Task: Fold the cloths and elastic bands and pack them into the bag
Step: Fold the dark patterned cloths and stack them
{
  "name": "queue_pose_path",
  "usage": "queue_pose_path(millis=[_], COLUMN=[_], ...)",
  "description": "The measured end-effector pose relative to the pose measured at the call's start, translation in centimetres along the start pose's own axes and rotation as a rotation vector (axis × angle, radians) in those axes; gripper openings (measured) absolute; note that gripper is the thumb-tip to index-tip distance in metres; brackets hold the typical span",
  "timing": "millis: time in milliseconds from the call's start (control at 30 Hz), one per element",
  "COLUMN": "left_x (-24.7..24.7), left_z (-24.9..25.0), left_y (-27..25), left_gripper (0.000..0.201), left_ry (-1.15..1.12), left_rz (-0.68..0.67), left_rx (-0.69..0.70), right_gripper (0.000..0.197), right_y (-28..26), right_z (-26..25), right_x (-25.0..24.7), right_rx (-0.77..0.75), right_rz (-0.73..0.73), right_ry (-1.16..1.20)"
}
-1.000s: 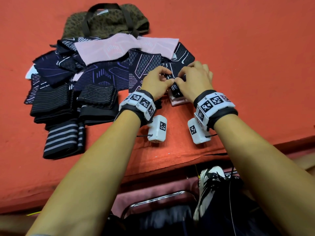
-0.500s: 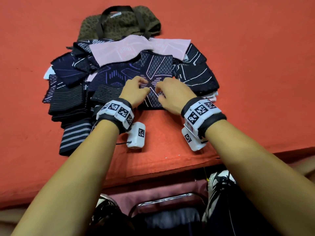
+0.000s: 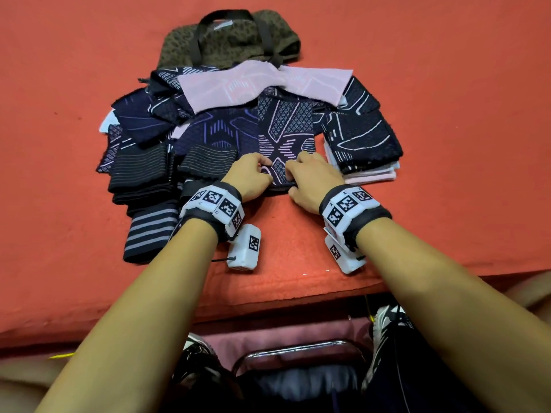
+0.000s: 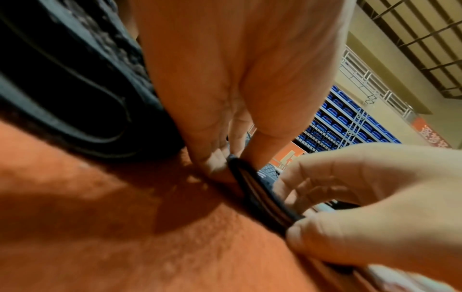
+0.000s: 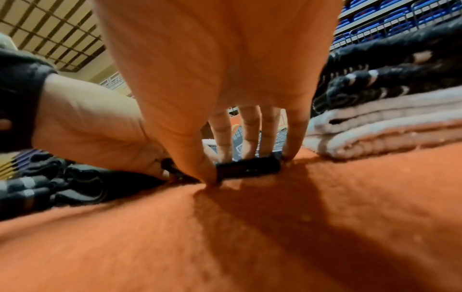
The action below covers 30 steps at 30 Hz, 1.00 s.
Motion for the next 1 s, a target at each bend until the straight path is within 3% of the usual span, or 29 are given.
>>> queue_pose_path(millis=[133,267,433,567,667,833,900,1000], left_x=[-0.4,-1.0,-1.2,-1.6,-1.6,-1.8,-2.1,-2.8], left_z=[0.2,0.5,0.8,0.5,0.2,0.6,0.9,1.7], left_y=[-0.9,-2.0,-3.5,-3.3,-3.4,-3.7,-3.7,-3.1], left_gripper=[0.023,0.037,0.039,0.027,0.021,0.029,0.027,0.03], left_ry=[-0.019,-0.043,0.001,-0.046,-0.1,-0.001,-0.016,0.035], left_rz=[-0.097,-0.241,-0.451,-0.356,-0.33,-0.263,-0.213,-0.091], left_rx=[0.003,-0.041,-0.017,0.017,0.019,0.078,0.083,0.144], right_gripper=[0.005,0.013,0.017,0.006,0.008,0.034,0.039,0.026], right_y=[0.2,-0.2,-1.2,-1.8,-1.8,-1.5,-0.9,-0.2], right_z=[-0.3,-0.6,-1.3,-1.8,-1.6,-1.2,-0.7,-0.2], right_x=[-0.4,-0.6,-1.2,-1.3,-1.3,-1.2,-1.5,-1.8], right_rx=[-0.049,-0.062,-0.028,-0.014,-0.015,0.065,0.011,-0.042], right_rz=[-0.096,-0.234,-0.447,-0.552,-0.561,-0.601,-0.48,-0.264], right_ry=[0.014,0.008,0.033,0.022,0.075,0.231,0.127,0.01])
Point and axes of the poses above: each hand's wrist, its own y-axis towards the middle knuckle, its own x-axis out of the palm, z = x × y, the point moved 4 cm from there along y, towards the middle knuckle, and after that the axes turned 14 degrees about z, right-handed, at the moved point
